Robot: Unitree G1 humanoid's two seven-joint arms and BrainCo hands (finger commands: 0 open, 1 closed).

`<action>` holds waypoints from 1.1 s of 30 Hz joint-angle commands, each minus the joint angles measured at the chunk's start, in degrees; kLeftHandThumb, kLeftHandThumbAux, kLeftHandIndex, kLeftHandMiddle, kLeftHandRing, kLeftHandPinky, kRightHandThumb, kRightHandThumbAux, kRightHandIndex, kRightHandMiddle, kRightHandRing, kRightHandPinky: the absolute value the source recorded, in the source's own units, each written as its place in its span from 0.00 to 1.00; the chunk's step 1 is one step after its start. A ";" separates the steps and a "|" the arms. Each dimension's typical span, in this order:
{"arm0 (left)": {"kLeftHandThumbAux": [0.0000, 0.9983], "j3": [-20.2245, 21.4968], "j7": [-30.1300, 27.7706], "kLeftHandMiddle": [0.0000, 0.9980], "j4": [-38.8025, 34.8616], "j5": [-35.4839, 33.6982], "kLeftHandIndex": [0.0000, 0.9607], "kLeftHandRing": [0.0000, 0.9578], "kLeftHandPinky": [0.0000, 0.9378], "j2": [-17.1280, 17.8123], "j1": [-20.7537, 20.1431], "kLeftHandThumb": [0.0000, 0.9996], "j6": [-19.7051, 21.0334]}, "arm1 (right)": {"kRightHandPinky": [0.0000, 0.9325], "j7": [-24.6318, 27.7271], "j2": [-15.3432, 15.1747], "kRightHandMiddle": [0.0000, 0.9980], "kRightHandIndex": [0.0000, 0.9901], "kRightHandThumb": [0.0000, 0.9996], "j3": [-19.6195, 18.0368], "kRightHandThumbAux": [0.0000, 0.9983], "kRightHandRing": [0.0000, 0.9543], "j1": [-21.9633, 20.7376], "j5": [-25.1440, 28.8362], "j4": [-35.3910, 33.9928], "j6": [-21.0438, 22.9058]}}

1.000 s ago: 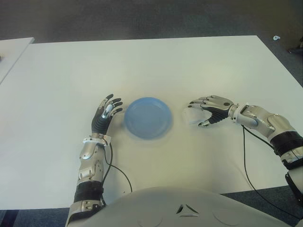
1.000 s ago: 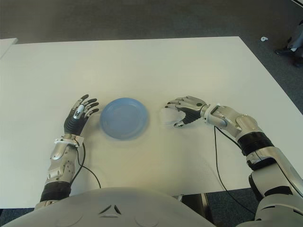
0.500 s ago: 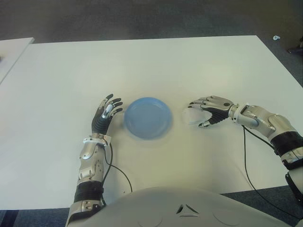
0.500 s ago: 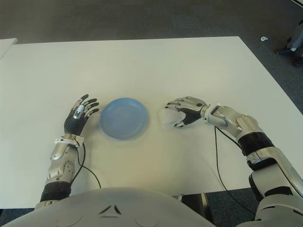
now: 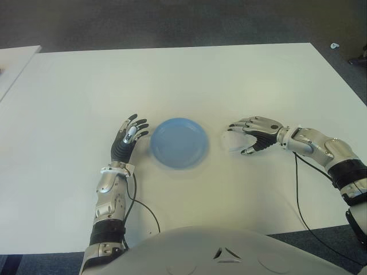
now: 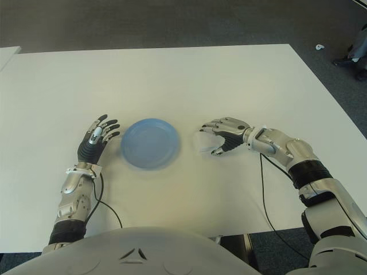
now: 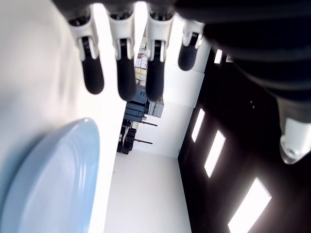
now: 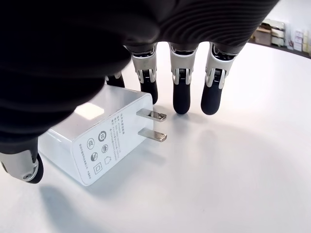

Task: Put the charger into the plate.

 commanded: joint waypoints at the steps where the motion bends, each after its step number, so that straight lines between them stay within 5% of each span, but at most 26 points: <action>1: 0.47 -0.05 0.34 0.27 -0.35 0.62 0.16 0.29 0.30 -0.17 0.43 0.00 0.05 | 0.20 1.30 0.39 0.10 0.04 0.43 0.97 0.44 0.13 1.36 -0.74 0.14 -1.21; 33: 0.47 -0.13 0.66 0.27 -3.47 0.91 0.15 0.29 0.30 0.00 3.55 0.00 0.38 | 0.19 -5.82 1.34 0.13 0.03 0.46 3.00 0.46 0.15 1.24 -7.92 3.16 1.02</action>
